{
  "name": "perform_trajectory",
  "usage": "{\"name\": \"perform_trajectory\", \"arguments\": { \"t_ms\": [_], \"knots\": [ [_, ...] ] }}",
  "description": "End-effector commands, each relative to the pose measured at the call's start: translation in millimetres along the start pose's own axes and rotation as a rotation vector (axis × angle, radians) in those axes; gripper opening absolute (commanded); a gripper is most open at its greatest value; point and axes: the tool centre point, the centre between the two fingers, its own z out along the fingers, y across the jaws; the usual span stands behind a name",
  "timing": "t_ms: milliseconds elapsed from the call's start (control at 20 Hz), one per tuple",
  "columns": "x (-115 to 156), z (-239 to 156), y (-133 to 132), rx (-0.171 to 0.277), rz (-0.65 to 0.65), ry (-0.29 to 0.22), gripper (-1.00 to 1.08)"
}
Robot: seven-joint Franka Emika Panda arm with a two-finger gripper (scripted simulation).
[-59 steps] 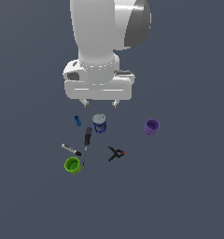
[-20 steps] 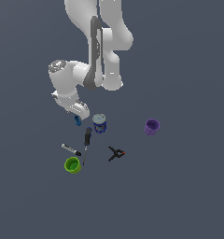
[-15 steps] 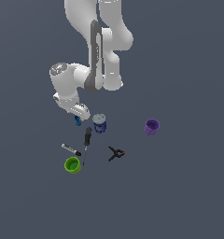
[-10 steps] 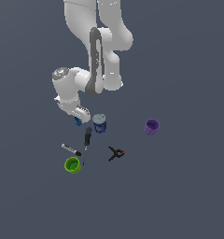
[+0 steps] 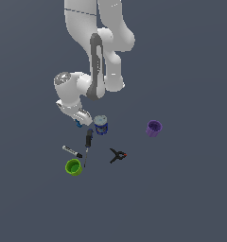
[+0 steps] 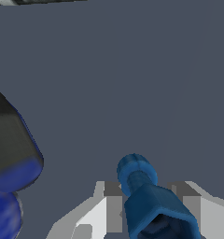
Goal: Pick up a designated object from a clutter of objects.
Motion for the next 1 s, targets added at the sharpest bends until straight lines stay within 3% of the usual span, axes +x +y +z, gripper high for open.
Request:
{"name": "perform_trajectory", "arguments": {
  "t_ms": [0,550,950],
  "knots": [
    [0.3,0.1,-0.1,0.000,0.000,0.000,-1.00],
    [1.3,-1.9,-0.5,0.000,0.000,0.001,-1.00],
    [13.6,-23.9,-5.8,0.000,0.000,0.001,-1.00]
  ]
}}
